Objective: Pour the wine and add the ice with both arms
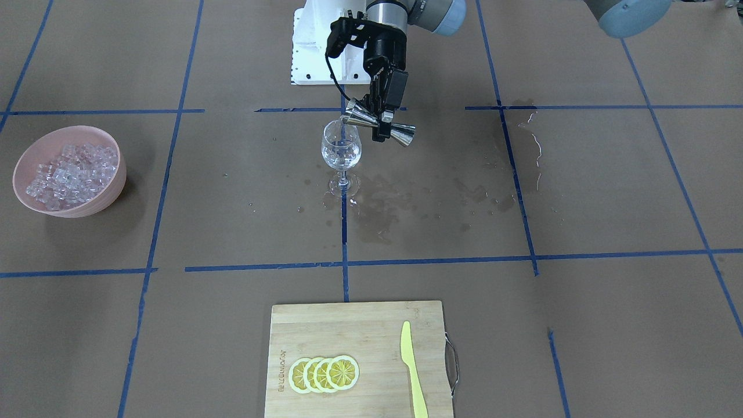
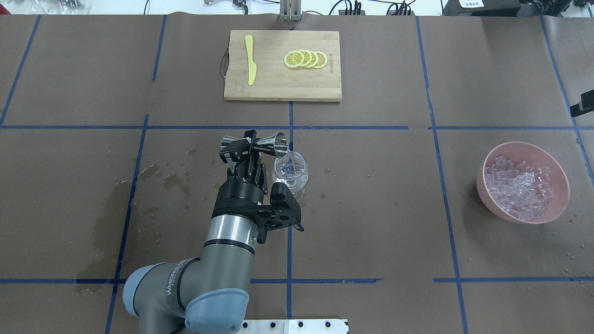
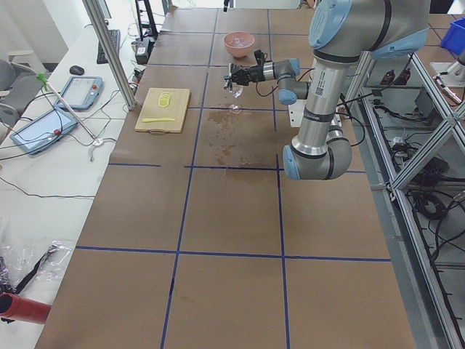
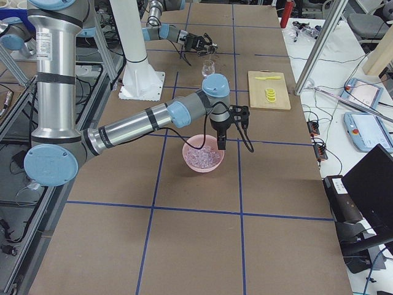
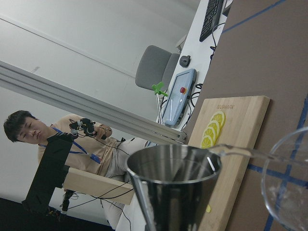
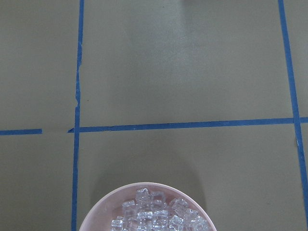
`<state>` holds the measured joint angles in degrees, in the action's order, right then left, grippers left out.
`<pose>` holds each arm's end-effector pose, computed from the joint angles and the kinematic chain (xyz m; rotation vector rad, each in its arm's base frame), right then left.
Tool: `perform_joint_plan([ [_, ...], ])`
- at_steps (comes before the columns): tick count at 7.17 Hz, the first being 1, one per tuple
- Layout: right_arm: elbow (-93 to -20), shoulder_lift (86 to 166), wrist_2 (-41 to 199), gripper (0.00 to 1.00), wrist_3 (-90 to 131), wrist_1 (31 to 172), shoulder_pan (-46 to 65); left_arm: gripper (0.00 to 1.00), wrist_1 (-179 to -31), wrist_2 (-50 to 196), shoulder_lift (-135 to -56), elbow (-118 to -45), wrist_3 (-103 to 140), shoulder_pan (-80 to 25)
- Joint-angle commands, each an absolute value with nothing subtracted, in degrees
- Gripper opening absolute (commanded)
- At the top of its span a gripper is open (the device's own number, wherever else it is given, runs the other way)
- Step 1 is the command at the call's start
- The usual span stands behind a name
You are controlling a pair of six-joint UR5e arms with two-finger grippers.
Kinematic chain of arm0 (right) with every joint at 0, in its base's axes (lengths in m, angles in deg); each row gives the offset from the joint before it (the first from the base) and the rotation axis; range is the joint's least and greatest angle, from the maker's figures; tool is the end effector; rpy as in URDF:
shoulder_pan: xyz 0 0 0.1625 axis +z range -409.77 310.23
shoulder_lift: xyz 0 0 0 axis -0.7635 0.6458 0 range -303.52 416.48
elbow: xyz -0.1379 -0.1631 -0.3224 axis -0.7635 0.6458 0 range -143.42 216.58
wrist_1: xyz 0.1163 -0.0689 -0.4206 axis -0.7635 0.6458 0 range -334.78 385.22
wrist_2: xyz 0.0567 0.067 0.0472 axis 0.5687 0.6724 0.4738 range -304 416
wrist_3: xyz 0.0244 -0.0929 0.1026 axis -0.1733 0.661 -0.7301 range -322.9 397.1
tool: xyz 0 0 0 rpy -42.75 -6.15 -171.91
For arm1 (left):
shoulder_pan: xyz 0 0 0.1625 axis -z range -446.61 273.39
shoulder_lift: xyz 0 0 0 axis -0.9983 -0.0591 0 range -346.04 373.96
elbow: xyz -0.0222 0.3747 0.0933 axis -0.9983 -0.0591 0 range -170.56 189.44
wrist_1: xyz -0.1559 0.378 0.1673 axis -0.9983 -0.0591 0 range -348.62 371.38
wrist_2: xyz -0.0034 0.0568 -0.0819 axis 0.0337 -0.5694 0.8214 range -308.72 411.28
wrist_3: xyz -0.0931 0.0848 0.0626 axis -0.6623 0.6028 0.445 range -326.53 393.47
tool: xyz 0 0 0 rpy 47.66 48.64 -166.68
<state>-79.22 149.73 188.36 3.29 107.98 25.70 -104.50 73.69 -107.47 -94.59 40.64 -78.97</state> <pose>-0.0893 -0.4987 0.4277 0.1566 -0.8612 0.1226 0.5396 -0.3381 0.1149 1.4650 -0.1387 0.5444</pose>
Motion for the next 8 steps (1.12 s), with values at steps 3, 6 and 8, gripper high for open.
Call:
perform_joint_plan([
  [3,-79.8,149.7,188.4,1.00,1.7,107.7,25.2,0.00,-104.5,73.3,-107.6,-95.9,53.3,-79.0],
  [6,-80.1,149.8,188.4,1.00,1.1,107.7,25.1,0.00,-104.5,73.0,-107.7,-96.2,60.7,-79.1],
  [8,-80.1,149.7,188.4,1.00,1.0,107.8,25.0,0.00,-104.5,73.0,-107.8,-96.2,62.5,-79.3],
])
